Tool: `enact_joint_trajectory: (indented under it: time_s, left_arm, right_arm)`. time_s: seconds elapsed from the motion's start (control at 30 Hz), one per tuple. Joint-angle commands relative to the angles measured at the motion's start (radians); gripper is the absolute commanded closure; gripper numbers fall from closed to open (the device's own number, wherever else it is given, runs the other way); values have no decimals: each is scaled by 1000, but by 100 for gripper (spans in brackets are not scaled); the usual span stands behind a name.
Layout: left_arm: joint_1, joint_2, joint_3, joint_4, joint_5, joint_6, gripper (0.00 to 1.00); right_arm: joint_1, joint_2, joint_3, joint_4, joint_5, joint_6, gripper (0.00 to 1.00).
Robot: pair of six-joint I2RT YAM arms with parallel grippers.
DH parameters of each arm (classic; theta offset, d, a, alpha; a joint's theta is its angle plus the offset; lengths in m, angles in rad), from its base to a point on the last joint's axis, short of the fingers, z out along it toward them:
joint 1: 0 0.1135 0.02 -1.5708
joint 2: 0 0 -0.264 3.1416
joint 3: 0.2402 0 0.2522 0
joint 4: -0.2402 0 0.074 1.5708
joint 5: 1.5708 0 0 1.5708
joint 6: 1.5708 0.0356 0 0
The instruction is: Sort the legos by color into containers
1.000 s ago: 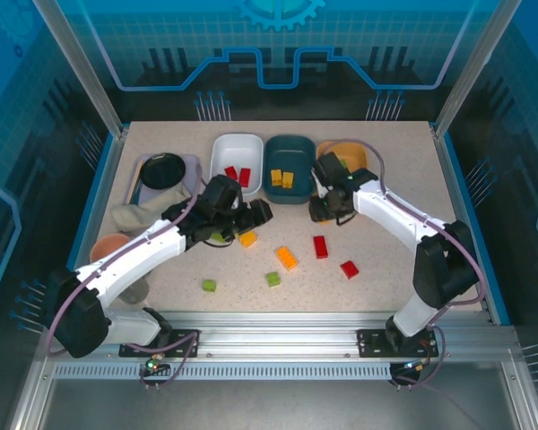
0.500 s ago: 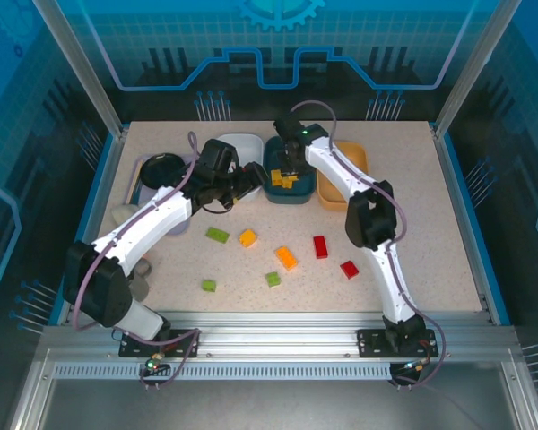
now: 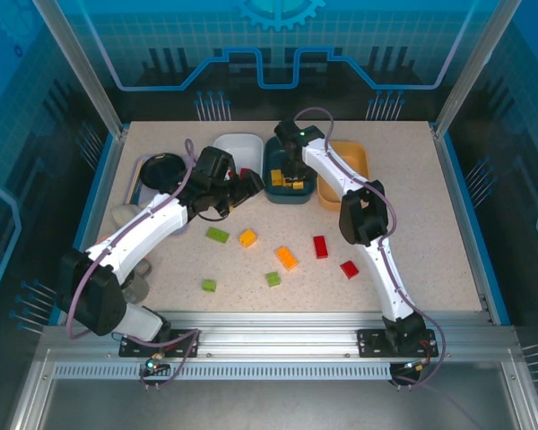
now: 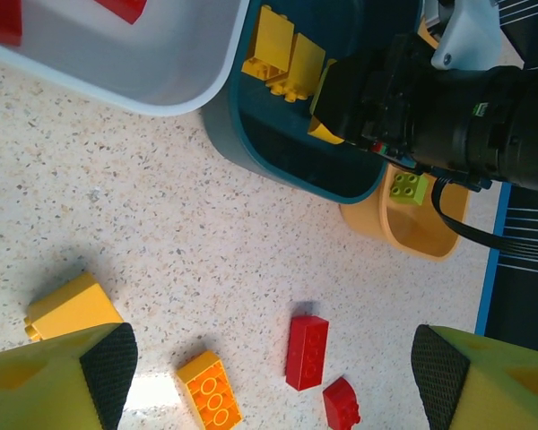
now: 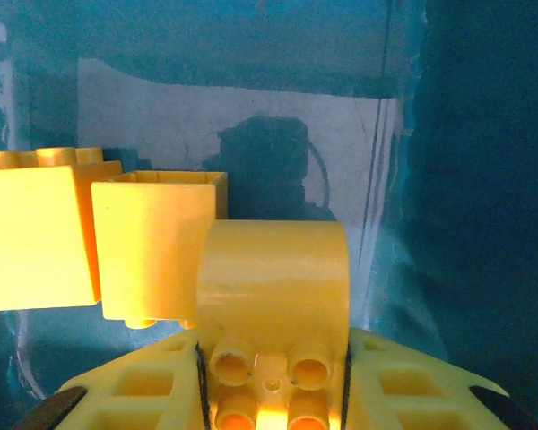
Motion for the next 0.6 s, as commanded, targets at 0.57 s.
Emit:
enact_joint_trajectory:
  time_s: [0.57]
  left_arm:
    - [7,-317,-150,-407,-295,-79,16]
  right_arm:
    - [200,-431,-395,352,-226,-343,38]
